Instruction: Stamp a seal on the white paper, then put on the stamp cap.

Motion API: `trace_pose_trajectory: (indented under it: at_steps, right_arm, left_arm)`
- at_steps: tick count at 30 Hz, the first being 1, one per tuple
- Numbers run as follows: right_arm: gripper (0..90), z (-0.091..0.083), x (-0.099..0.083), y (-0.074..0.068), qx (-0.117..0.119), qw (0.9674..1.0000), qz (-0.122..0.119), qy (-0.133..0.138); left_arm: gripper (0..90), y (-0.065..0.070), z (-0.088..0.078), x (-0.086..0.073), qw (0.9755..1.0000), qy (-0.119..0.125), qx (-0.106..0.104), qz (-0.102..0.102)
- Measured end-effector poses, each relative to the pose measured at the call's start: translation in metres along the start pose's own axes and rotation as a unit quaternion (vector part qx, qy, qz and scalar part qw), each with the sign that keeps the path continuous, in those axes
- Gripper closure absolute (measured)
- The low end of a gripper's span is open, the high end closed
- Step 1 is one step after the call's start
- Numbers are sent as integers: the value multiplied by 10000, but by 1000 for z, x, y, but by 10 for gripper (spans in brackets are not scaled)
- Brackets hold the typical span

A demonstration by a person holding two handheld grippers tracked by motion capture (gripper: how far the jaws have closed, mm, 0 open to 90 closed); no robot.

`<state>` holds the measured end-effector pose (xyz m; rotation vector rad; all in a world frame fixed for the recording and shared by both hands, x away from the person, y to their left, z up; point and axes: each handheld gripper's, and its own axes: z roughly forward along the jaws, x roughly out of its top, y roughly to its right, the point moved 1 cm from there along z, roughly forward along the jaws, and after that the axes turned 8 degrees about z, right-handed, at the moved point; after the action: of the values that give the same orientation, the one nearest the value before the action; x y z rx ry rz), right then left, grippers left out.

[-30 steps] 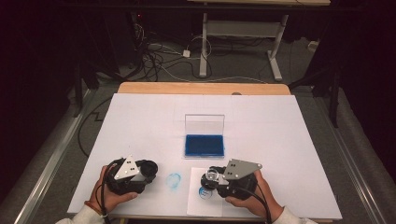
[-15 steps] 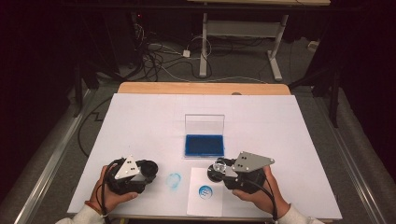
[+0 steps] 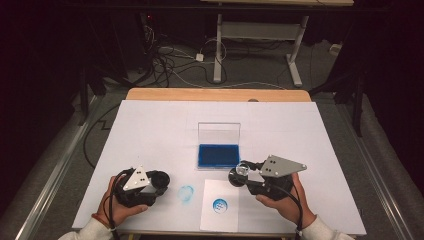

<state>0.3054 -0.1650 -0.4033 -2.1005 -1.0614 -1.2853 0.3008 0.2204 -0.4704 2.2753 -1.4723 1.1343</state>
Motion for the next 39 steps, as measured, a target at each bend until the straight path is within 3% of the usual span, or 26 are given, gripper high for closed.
trace_pose_trajectory:
  at_steps: [8,32,39]
  right_arm:
    - [570,-4,2,6,-87,9999,114,92]
    - [571,-10,6,16,-107,9997,157,175]
    - [570,-12,9,22,-168,9993,233,243]
  left_arm:
    - [370,0,2,0,10000,8,-31,6]
    - [370,0,6,3,10000,-25,-74,5]
    - [369,-5,6,7,10000,4,46,22]
